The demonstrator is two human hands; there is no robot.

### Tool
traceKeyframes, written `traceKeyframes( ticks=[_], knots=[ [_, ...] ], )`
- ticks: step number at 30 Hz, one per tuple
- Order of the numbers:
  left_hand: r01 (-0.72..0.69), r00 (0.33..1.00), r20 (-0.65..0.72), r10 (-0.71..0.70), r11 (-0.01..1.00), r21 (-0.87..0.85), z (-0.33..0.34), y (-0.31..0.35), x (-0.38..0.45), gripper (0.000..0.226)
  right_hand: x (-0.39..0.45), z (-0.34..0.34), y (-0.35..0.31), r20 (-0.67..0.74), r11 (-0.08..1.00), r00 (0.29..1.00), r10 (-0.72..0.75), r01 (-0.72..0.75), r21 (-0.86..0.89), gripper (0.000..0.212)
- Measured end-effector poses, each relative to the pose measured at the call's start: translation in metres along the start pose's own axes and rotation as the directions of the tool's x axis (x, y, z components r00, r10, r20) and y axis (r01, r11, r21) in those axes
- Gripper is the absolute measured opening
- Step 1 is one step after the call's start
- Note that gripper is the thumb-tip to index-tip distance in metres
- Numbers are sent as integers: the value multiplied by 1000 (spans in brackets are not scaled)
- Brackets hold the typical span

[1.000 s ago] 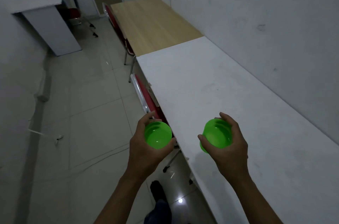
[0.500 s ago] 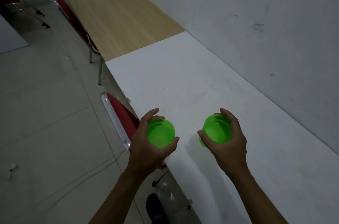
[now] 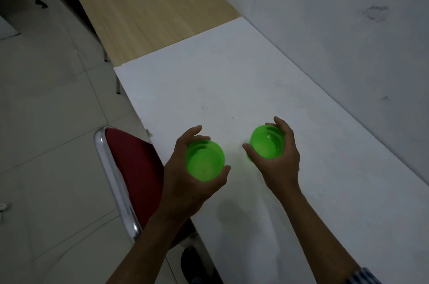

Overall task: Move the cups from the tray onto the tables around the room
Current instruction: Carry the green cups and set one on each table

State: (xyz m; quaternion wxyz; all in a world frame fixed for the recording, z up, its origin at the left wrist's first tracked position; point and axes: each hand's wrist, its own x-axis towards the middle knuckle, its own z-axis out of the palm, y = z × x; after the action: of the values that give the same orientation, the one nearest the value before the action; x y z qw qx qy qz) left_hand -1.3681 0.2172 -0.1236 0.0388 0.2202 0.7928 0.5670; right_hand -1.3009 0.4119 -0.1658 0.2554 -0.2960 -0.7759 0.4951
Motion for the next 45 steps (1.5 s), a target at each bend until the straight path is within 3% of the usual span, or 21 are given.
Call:
traceKeyframes(
  ticks=[19, 25, 30, 33, 35, 37, 45],
  knots=[
    [71, 997, -18, -71, 996, 44, 38, -40, 34, 89, 75, 35, 60, 50, 998, 997, -53, 55, -40, 86],
    [77, 997, -32, -75, 996, 36, 43, -40, 35, 88, 74, 29, 61, 89, 997, 995, -49, 54, -62, 101],
    [92, 995, -44, -91, 995, 22, 44, -36, 31, 88, 49, 8, 49, -6, 952, 961, -276, 272, -140, 94],
    [95, 994, -52, -94, 995, 10, 43, -33, 30, 88, 14, 3, 34, 169, 933, 932, -322, 342, -113, 86],
    [97, 994, -53, -96, 995, 6, 42, -29, 29, 88, -4, 9, 26, 360, 954, 895, -261, 297, -47, 89],
    [100, 994, -47, -99, 995, 3, 41, -25, 28, 88, -15, 19, 19, 464, 971, 860, -214, 240, 3, 96],
    [118, 993, -8, -119, 993, -22, 36, -14, 19, 91, -17, 47, -4, 501, 982, 849, -168, 100, 159, 119]
  ],
)
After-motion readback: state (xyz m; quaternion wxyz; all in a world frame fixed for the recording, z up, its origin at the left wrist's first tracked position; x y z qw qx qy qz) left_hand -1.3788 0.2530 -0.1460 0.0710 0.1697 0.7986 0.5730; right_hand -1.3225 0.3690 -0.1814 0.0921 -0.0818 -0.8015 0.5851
